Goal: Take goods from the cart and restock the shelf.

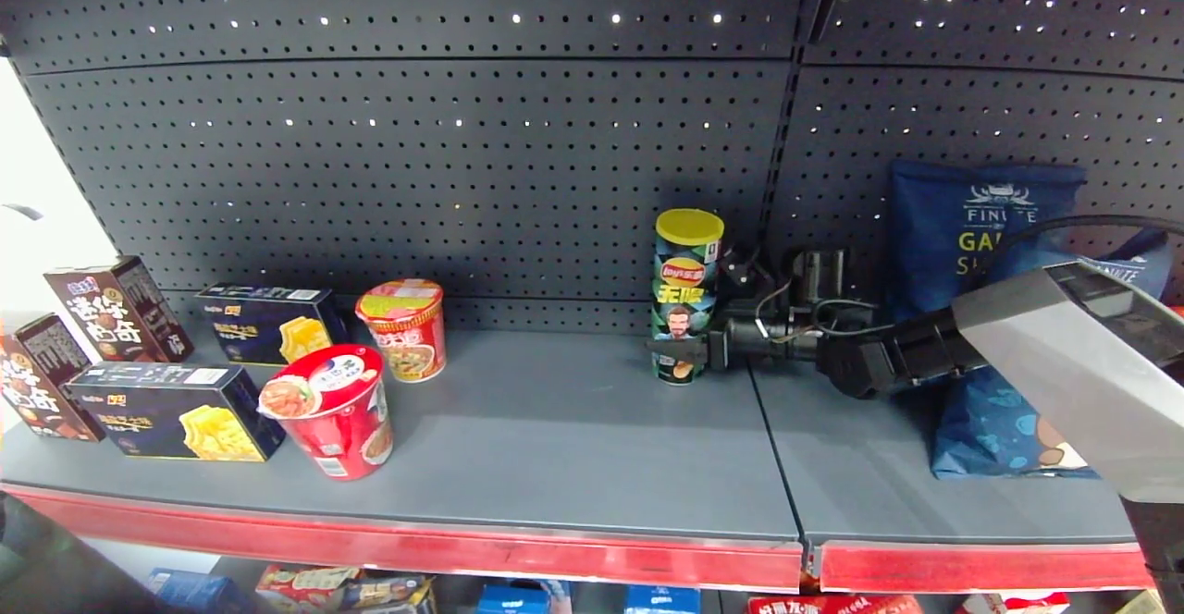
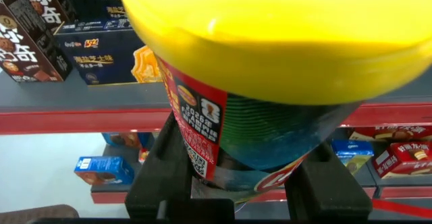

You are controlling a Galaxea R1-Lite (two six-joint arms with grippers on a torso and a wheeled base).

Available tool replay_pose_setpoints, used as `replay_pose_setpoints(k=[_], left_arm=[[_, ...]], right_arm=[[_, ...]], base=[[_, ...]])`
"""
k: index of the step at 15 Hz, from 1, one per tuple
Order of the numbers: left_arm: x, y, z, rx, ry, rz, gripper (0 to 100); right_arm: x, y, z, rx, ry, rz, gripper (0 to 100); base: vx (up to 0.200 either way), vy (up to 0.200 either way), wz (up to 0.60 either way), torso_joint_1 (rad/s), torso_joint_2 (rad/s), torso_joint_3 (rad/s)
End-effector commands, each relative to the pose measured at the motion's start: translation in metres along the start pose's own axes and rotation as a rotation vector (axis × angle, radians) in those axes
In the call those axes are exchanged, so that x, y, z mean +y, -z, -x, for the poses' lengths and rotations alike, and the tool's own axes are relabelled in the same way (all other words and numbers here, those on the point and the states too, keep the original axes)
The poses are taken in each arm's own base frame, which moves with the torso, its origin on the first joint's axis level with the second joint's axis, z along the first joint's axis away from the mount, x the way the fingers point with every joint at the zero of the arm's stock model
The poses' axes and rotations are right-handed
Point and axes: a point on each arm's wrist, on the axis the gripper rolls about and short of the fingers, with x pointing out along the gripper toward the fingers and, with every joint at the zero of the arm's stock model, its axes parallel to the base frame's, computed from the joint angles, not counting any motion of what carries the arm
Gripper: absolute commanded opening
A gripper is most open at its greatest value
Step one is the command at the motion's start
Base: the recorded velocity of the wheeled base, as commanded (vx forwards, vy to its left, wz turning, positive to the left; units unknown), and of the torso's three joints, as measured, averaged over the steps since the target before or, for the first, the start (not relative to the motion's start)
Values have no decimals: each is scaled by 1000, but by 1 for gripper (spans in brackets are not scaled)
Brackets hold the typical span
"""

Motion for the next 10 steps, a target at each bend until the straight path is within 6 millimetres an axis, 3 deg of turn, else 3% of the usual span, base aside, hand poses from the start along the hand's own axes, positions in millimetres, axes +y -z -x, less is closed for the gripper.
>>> replay_pose_setpoints(k=[1,6,7,10], left_arm=[[0,1,1,-6,-1,-1,0],[0,2,1,-4,-1,-1,0],[0,2,1,-4,-3,0,0],[0,2,4,-18,-3,-2,0]], right_arm=[[2,5,-7,1,-11,-10,100],[2,2,-7,-26,-15,15,100],[2,3,-7,-28,-17,19,0],[3,0,-6,-30,-9,19,0]], base=[[0,0,0,0,0,0],[0,0,0,0,0,0],[0,0,0,0,0,0],[0,0,0,0,0,0]])
